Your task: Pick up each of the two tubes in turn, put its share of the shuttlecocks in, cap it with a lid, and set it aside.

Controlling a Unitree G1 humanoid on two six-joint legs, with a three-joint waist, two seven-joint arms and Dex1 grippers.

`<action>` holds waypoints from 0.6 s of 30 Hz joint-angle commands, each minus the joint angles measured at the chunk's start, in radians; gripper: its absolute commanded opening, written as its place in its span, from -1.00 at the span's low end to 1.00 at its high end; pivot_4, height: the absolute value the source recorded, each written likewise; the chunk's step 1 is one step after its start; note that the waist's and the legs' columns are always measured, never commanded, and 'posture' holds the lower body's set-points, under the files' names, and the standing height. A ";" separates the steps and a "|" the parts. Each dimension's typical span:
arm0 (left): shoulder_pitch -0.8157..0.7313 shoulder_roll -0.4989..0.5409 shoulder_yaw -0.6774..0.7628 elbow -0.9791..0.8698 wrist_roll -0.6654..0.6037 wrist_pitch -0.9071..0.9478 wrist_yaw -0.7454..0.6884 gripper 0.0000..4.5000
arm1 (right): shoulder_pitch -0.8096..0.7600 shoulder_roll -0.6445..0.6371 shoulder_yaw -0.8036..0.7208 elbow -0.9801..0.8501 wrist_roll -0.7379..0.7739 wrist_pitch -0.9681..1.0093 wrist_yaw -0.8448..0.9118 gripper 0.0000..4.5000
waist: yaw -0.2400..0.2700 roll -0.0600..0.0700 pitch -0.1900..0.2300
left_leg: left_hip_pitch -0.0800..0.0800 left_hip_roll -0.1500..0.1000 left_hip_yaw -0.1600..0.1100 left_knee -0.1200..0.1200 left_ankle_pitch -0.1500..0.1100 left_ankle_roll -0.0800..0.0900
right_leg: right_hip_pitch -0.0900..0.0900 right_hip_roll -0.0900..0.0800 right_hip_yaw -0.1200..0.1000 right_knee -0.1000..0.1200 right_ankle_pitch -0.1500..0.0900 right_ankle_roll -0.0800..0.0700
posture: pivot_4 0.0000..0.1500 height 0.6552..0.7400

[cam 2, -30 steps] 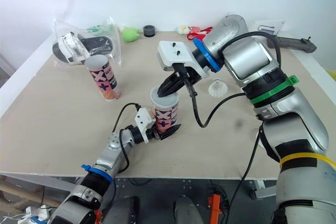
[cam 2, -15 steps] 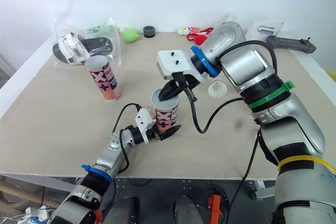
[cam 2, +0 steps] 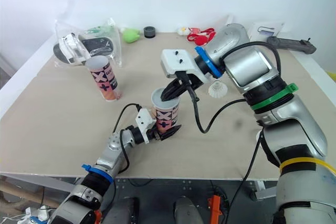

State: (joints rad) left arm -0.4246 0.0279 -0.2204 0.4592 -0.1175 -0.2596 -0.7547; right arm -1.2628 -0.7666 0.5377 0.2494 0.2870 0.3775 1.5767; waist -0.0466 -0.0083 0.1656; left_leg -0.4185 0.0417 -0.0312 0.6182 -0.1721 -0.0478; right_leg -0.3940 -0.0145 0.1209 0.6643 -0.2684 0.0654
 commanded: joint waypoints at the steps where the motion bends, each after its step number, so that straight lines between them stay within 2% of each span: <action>1: 0.017 0.001 -0.007 0.059 0.014 0.012 0.003 0.62 | -0.009 -0.026 -0.141 -0.042 0.122 0.076 0.038 -0.99 | -0.001 0.000 0.000 | -0.001 0.000 0.000 0.000 0.000 0.000 | -0.001 0.000 0.000 0.000 0.000 0.000 | 1.00 1.00; 5: 0.015 0.003 -0.006 0.050 0.007 0.015 -0.006 0.62 | 0.069 -0.048 -0.295 -0.126 0.206 0.167 -0.023 -0.99 | 0.000 0.000 0.000 | -0.004 0.000 -0.001 0.000 0.000 0.000 | -0.004 0.000 0.000 0.000 0.000 0.000 | 1.00 1.00; 7: 0.013 0.007 -0.002 0.038 -0.006 0.034 -0.018 0.62 | 0.156 -0.074 -0.379 -0.196 0.236 0.221 -0.096 -0.99 | 0.003 -0.001 0.000 | -0.005 -0.001 -0.001 0.000 0.000 0.000 | -0.004 0.000 -0.001 0.000 0.000 0.001 | 1.00 1.00; 8: 0.012 0.009 0.001 0.033 -0.012 0.042 -0.025 0.92 | 0.206 -0.084 -0.425 -0.233 0.249 0.244 -0.138 -0.71 | 0.003 -0.002 0.001 | -0.006 -0.001 -0.002 0.000 0.000 0.000 | -0.004 0.000 -0.001 0.000 0.000 0.001 | 1.00 1.00; 9: 0.009 0.012 0.003 0.028 -0.020 0.053 -0.034 1.00 | 0.268 -0.090 -0.484 -0.273 0.272 0.278 -0.194 -0.60 | 0.004 -0.002 0.001 | -0.006 -0.001 -0.002 0.000 0.000 0.000 | -0.004 0.000 -0.001 0.000 0.000 0.001 | 1.00 1.00; 12: 0.005 0.021 0.005 0.011 -0.037 0.079 -0.059 1.00 | 0.437 -0.096 -0.627 -0.385 0.343 0.378 -0.323 0.02 | 0.002 -0.003 0.001 | -0.007 -0.002 -0.002 0.000 0.000 0.000 | -0.005 -0.001 -0.001 0.000 0.000 0.003 | 1.00 1.00; 16: 0.005 0.040 0.005 -0.018 -0.054 0.111 -0.088 1.00 | 0.694 -0.096 -0.733 -0.573 0.354 0.406 -0.454 0.86 | 0.001 -0.002 0.001 | -0.008 -0.002 -0.003 -0.001 0.000 0.000 | -0.006 0.000 -0.001 0.000 0.001 0.006 | 1.00 1.00; 17: 0.007 0.049 0.006 -0.029 -0.054 0.116 -0.093 1.00 | 0.751 -0.081 -0.753 -0.613 0.351 0.402 -0.495 0.99 | -0.001 -0.002 0.001 | -0.008 -0.002 -0.003 -0.001 0.000 0.001 | -0.007 0.000 -0.001 0.000 0.001 0.006 | 1.00 1.00; 18: 0.010 0.061 0.008 -0.044 -0.057 0.124 -0.101 1.00 | 0.808 -0.049 -0.776 -0.654 0.364 0.406 -0.545 0.99 | -0.004 -0.003 0.001 | -0.008 -0.002 -0.003 -0.001 0.000 0.001 | -0.007 0.000 -0.001 0.000 0.001 0.006 | 1.00 1.00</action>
State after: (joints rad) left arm -0.4395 0.0678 -0.2191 0.4094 -0.1750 -0.1625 -0.8433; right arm -0.4663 -0.8329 -0.1855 -0.3270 0.6248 0.7854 1.0894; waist -0.0511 -0.0111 0.1666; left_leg -0.4261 0.0405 -0.0337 0.6167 -0.1721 -0.0472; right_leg -0.4008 -0.0139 0.1204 0.6642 -0.2669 0.0712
